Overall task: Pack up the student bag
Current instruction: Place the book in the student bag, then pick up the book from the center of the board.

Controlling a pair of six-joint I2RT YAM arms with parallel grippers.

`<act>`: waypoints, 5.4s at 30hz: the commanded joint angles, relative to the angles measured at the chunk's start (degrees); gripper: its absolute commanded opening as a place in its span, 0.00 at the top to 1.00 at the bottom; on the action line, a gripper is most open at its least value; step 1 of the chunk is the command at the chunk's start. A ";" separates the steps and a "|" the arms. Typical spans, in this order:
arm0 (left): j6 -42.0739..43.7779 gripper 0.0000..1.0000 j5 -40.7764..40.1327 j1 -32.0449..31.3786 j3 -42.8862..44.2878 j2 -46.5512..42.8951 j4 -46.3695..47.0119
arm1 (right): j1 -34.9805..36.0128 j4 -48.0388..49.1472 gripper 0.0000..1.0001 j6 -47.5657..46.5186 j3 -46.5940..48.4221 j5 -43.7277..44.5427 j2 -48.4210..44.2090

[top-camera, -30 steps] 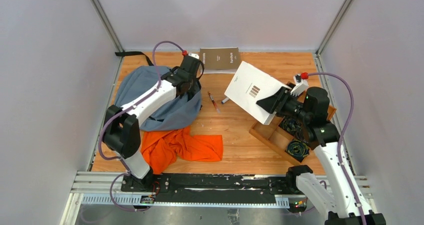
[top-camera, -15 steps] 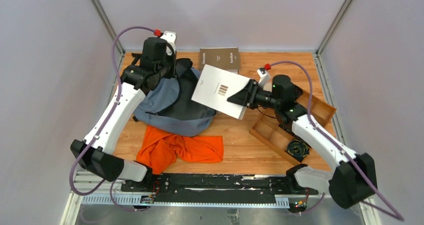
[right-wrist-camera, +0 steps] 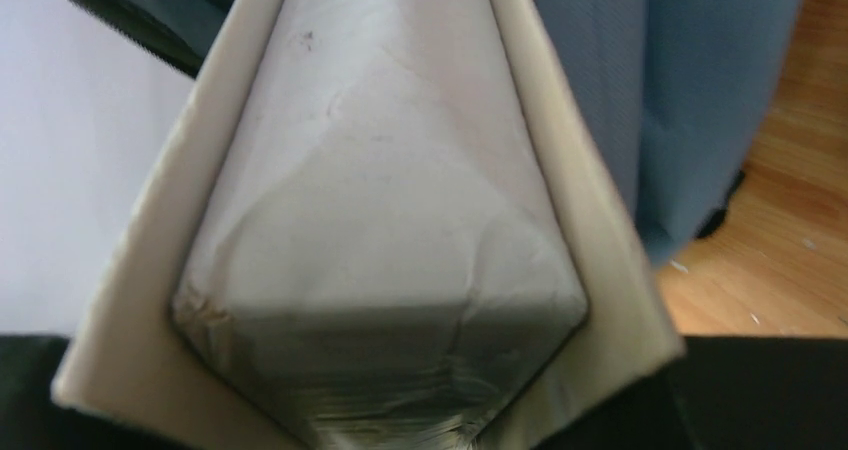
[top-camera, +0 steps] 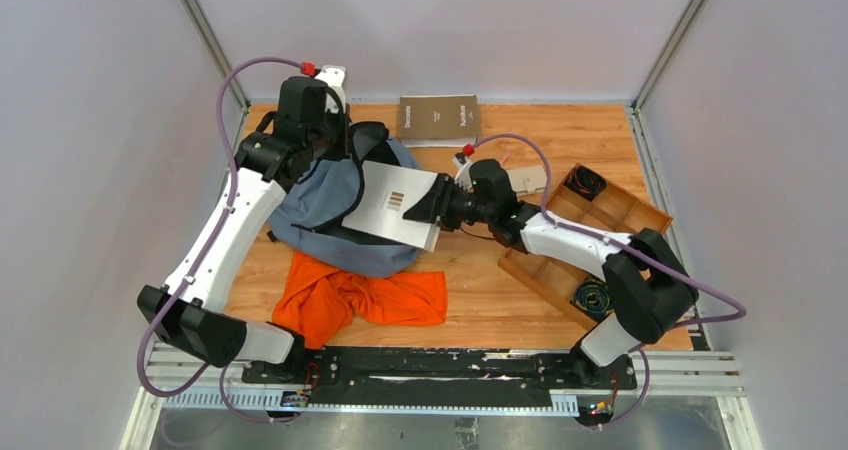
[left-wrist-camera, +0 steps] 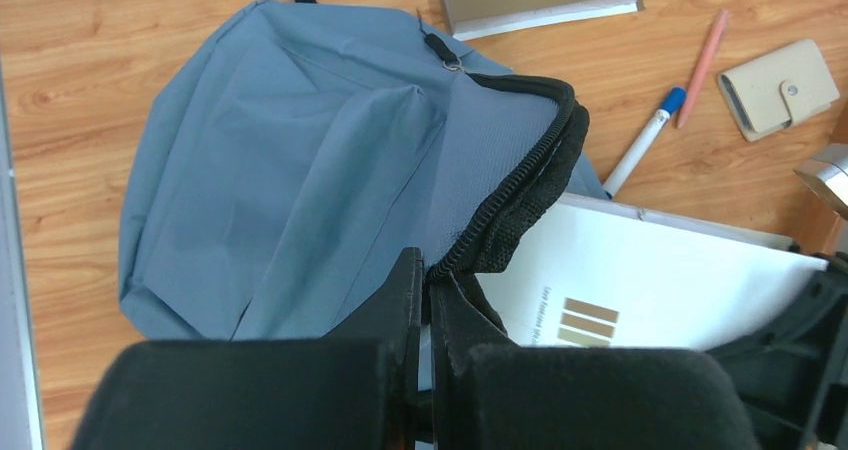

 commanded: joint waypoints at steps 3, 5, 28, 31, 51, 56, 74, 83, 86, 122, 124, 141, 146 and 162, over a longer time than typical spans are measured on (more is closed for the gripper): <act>-2.72 1.00 1.64 0.25 -2.11 -3.14 1.48 | 2.44 15.74 1.00 8.24 6.54 6.08 9.33; -3.16 1.00 1.06 0.25 -2.58 -3.70 1.46 | 3.51 18.13 1.00 10.06 10.19 6.17 13.66; -2.41 1.00 3.01 0.43 -3.02 -6.47 3.05 | 11.03 6.48 1.00 12.05 35.16 3.95 35.57; -2.70 1.00 2.86 0.52 -3.81 -6.53 3.65 | 10.94 8.01 1.00 10.72 31.40 1.28 34.61; -5.82 1.00 2.22 0.93 -7.24 -6.48 6.54 | 12.02 4.52 0.17 2.66 36.91 5.54 35.68; -5.20 1.00 1.66 1.34 -7.26 -6.62 6.11 | 11.83 -0.46 0.07 -3.90 32.50 6.87 28.52; -5.73 1.00 3.76 3.15 -10.84 -7.47 8.72 | 4.90 -31.22 0.00 -25.36 21.17 33.06 3.41; -6.01 1.00 3.26 3.39 -12.30 -7.70 9.47 | -7.68 -33.53 0.00 -25.74 14.61 38.06 -2.51; -6.55 1.00 0.39 3.75 -12.72 -7.92 9.01 | -8.79 -35.94 0.00 -27.57 16.87 38.93 0.10; -2.81 1.00 5.35 14.01 -10.74 -13.24 7.56 | -8.93 -35.62 0.17 -31.57 17.74 36.36 1.26; -2.97 1.00 8.67 13.96 -11.25 -13.26 7.42 | -9.20 -35.29 0.16 -31.05 18.98 36.01 2.74; -8.33 1.00 20.91 13.53 -23.66 -14.69 11.98 | -21.24 -28.67 0.14 -21.58 43.72 20.12 26.91; -7.78 1.00 13.23 13.55 -21.25 -17.48 11.01 | -23.21 -29.66 0.15 -18.95 55.18 20.88 37.29; -7.61 1.00 15.24 13.61 -17.17 -14.02 8.93 | -24.73 -27.97 0.17 -11.97 79.04 16.36 59.61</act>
